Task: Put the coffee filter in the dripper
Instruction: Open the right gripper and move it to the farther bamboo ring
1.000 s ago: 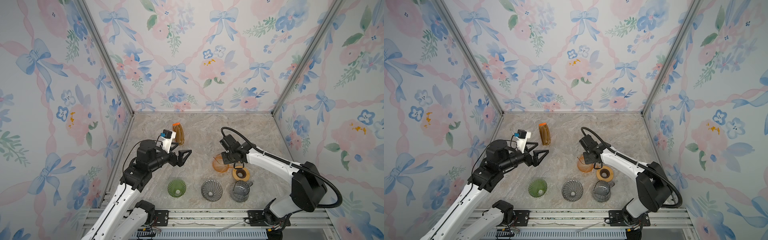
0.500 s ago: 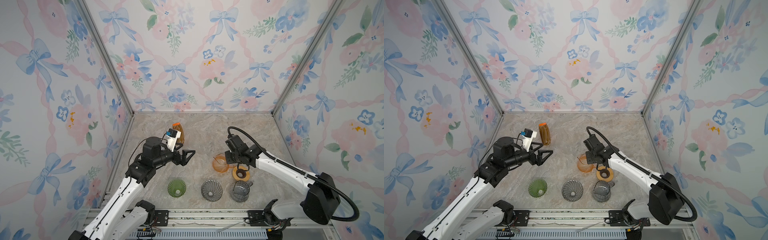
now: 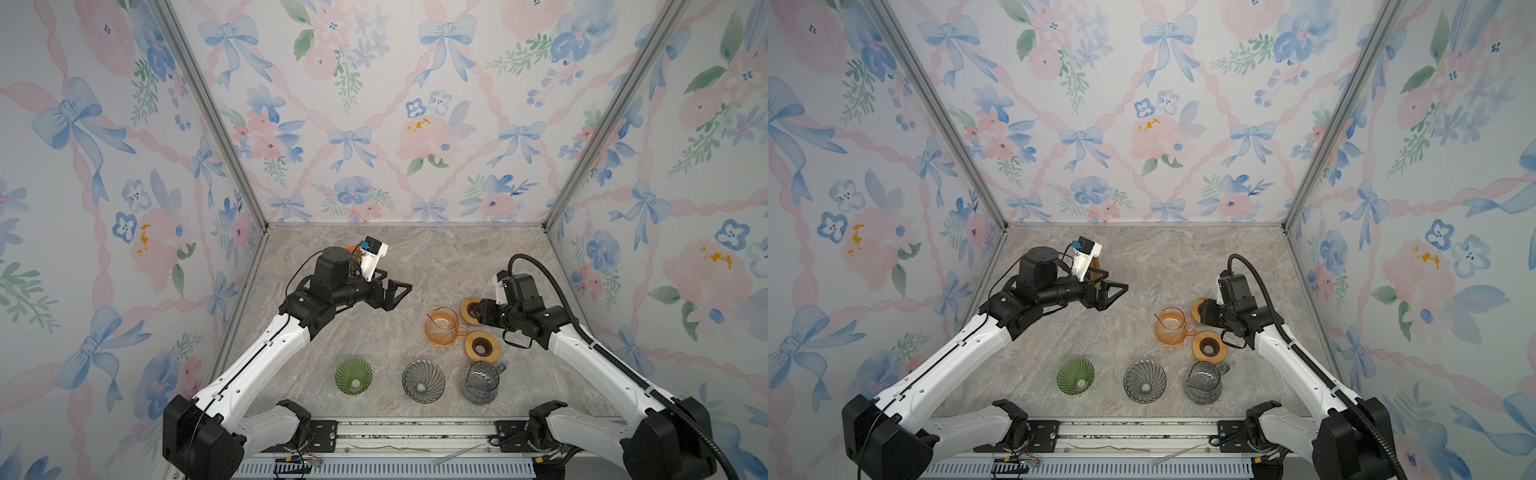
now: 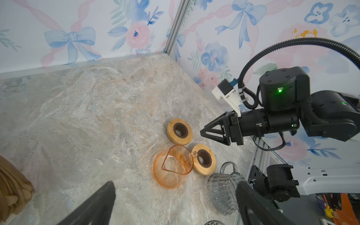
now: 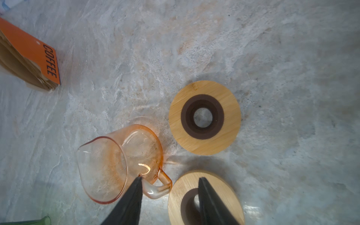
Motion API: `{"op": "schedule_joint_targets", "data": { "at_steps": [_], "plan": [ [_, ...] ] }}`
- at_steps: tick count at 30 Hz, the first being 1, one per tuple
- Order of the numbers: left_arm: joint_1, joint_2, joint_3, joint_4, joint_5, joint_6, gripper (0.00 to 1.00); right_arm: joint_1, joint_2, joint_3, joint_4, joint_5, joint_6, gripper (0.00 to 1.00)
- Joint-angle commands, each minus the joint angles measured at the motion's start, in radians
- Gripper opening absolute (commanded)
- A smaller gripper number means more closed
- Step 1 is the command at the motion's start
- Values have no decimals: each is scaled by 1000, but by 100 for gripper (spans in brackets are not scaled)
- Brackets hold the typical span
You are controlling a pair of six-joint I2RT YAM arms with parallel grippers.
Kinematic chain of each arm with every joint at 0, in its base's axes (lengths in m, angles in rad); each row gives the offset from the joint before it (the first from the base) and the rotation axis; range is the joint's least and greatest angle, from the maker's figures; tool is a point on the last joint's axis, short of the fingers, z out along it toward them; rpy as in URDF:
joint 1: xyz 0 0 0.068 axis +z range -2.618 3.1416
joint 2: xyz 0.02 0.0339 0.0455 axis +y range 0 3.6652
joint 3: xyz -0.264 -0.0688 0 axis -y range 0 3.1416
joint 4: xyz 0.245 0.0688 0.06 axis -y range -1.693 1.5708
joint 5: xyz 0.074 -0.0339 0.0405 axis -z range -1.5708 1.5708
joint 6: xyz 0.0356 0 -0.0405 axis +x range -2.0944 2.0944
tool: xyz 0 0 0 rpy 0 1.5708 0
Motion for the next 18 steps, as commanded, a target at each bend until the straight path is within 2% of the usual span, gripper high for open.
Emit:
{"op": "schedule_joint_targets", "data": {
  "at_steps": [1, 5, 11, 15, 18],
  "plan": [
    [-14, 45, 50, 14, -7, 28, 98, -99, -35, -60, 95, -143, 49, 55],
    [-21, 88, 62, 28, 19, 32, 98, -215, -30, -114, 153, -212, 77, 56],
    [-20, 83, 6, 92, 55, -2, 98, -327, 3, -179, 266, -282, 113, 57],
    [-21, 62, -11, 90, 84, 5, 98, -377, 67, -207, 346, -353, 128, 57],
    [-20, 44, -18, 78, 65, 24, 98, -388, 121, -228, 415, -384, 133, 58]
  ]
}}
